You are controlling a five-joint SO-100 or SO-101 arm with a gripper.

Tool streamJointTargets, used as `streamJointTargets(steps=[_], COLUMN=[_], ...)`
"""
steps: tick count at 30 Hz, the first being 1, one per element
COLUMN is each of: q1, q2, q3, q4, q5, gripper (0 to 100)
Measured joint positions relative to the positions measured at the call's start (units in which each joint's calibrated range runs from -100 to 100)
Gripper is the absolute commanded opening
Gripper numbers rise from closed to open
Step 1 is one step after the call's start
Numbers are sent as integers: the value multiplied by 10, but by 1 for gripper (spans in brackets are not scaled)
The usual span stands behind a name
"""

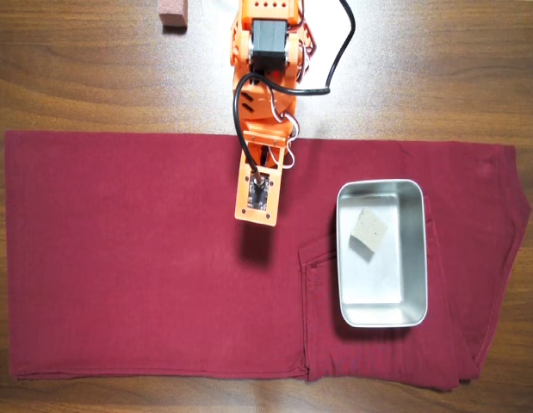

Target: Grab the cube

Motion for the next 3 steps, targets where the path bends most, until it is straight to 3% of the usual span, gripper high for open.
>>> streamJointTargets(steps=[3], q1=[0], q2=[0], q3=[0], q4=[0], q5=[0], gripper=[0])
